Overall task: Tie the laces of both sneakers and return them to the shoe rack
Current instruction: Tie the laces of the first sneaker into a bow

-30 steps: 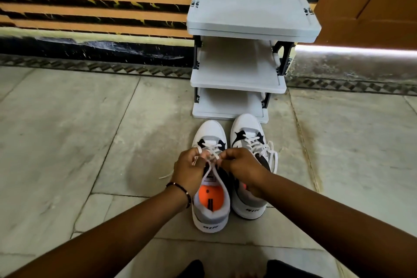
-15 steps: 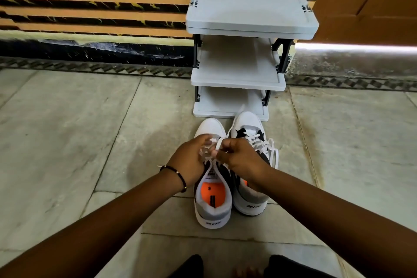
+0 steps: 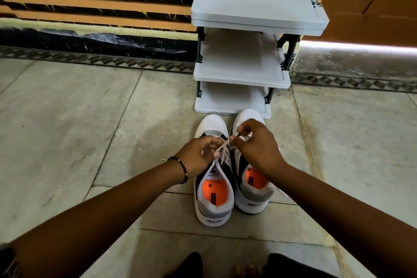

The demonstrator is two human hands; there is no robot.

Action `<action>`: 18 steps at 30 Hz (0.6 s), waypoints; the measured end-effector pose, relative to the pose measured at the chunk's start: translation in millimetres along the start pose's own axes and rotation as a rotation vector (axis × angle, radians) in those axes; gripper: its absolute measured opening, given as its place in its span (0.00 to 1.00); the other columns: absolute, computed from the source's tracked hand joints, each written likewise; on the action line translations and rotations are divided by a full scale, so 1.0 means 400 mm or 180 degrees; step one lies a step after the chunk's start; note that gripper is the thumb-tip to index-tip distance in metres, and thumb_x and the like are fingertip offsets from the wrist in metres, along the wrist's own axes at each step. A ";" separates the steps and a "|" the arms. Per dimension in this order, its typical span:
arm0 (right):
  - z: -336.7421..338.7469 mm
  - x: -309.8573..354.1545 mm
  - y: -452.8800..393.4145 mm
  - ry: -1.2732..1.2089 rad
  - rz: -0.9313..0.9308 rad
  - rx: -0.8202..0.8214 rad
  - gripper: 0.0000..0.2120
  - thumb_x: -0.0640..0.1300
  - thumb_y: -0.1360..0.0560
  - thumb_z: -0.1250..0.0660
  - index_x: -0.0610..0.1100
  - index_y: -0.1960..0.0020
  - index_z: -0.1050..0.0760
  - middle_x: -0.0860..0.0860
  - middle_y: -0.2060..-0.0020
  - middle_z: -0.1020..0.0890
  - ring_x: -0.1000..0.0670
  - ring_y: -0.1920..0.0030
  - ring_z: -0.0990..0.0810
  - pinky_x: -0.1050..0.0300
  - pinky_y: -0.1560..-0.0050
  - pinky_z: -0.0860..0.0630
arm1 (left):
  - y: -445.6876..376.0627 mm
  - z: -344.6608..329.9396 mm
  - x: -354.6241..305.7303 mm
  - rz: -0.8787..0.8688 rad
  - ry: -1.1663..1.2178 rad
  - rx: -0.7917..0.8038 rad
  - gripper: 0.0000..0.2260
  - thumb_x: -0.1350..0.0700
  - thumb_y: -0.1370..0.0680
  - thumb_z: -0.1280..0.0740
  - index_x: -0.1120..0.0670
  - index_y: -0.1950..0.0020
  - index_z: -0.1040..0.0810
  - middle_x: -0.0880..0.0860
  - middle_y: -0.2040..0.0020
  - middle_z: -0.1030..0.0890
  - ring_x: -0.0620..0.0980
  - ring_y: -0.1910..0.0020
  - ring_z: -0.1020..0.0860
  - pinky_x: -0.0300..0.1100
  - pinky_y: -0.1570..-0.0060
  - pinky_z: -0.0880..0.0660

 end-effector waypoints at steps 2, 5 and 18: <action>-0.030 0.039 -0.002 0.0565 0.0532 0.0309 0.17 0.43 0.30 0.30 0.43 0.43 0.27 0.46 0.45 0.23 0.46 0.45 0.25 0.51 0.45 0.26 | 0.003 0.002 0.004 0.0157 0.0564 -0.0067 0.11 0.66 0.24 0.39 0.61 0.42 0.26 0.53 0.55 0.21 0.43 0.54 0.22 0.25 0.54 0.26; -0.099 0.044 0.008 0.0989 0.0727 0.1003 0.21 0.46 0.29 0.31 0.43 0.38 0.30 0.45 0.43 0.22 0.44 0.42 0.25 0.50 0.44 0.27 | 0.006 0.018 0.009 0.0211 0.0838 -0.0259 0.09 0.69 0.25 0.39 0.64 0.46 0.26 0.50 0.64 0.22 0.37 0.63 0.21 0.24 0.60 0.25; -0.140 0.040 0.025 0.0285 0.0578 0.1590 0.05 0.41 0.27 0.34 0.40 0.56 0.20 0.40 0.62 0.17 0.44 0.61 0.21 0.51 0.56 0.25 | 0.017 0.026 -0.034 -0.0135 -0.1079 0.0105 0.11 0.62 0.26 0.34 0.58 0.44 0.24 0.56 0.56 0.21 0.51 0.55 0.24 0.35 0.55 0.31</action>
Point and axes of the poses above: each hand's wrist, its own y-axis away from the middle knuckle, its own z-axis out of the back of the hand, x = y × z, the point moved 10 cm from there along -y, towards the middle knuckle
